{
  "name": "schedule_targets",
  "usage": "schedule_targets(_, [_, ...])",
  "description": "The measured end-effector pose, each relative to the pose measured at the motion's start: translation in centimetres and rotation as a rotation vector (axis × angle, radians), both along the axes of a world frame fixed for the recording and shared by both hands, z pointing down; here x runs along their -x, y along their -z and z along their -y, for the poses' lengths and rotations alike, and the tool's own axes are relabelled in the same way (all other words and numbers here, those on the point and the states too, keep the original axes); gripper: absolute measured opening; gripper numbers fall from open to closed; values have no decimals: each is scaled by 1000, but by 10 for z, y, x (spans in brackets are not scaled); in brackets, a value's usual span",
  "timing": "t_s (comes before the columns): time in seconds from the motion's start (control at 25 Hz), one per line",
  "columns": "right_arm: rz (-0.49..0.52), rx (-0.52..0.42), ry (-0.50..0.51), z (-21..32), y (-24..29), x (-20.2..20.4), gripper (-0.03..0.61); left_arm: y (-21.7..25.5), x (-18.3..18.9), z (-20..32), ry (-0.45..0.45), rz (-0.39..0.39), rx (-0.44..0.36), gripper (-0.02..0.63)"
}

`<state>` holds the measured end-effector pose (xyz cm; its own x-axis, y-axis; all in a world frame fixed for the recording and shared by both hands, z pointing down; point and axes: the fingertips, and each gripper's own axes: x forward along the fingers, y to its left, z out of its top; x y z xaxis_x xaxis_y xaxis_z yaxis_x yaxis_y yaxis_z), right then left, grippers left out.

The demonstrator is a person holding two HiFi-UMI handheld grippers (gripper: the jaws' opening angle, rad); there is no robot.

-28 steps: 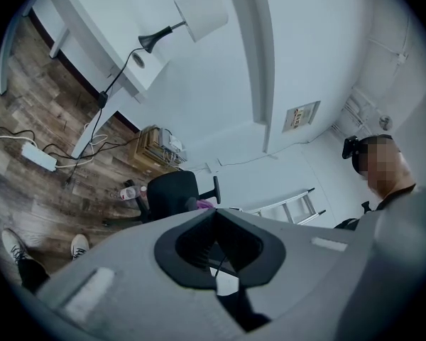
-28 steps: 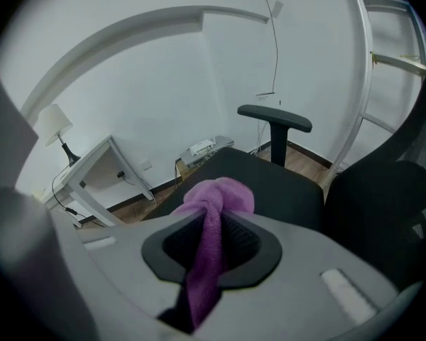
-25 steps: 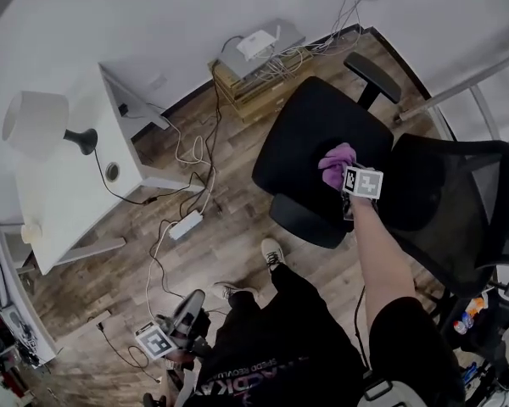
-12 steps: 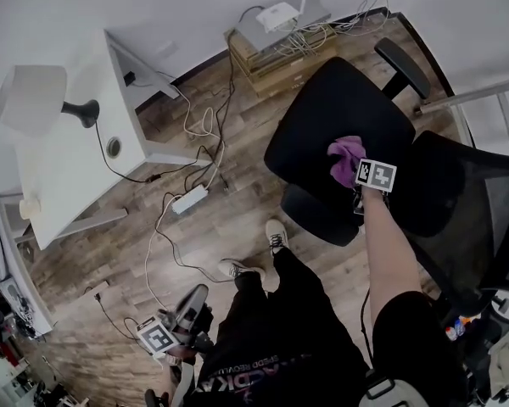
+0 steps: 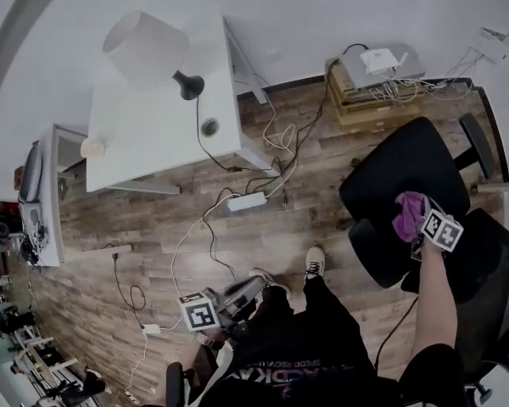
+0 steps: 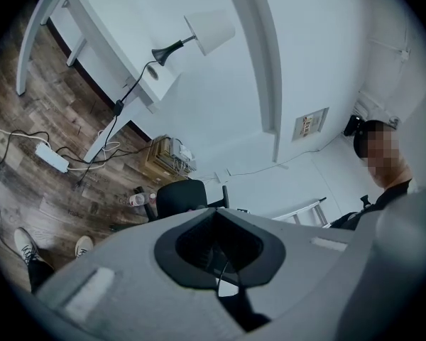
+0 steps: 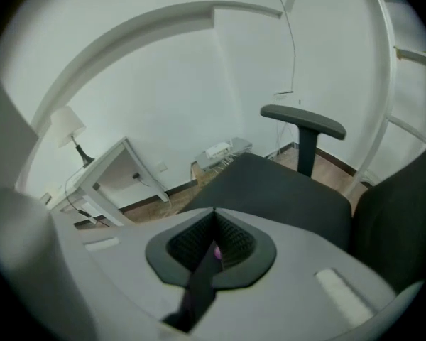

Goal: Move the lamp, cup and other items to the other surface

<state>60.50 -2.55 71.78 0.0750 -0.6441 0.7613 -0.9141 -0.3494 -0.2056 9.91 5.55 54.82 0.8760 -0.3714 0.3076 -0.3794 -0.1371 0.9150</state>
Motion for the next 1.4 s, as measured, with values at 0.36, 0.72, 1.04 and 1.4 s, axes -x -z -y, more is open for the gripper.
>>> schedule_targets(0.36, [285,-321,689,93,148,238,5,17,21,9,49,24,-66,-9])
schedule_targets(0.72, [468,-256,1246,-7,190,472,4,22,57,7,128,-24,-136,-8])
schedule_targets(1.04, [621,-176,1292,-93,203,563,4,36,111,-7,158,-71,-186,-8])
schedule_targets(1.4, [618,-268,1278,-112,229,630,4,52,161,-22,109,-115,-255,-8])
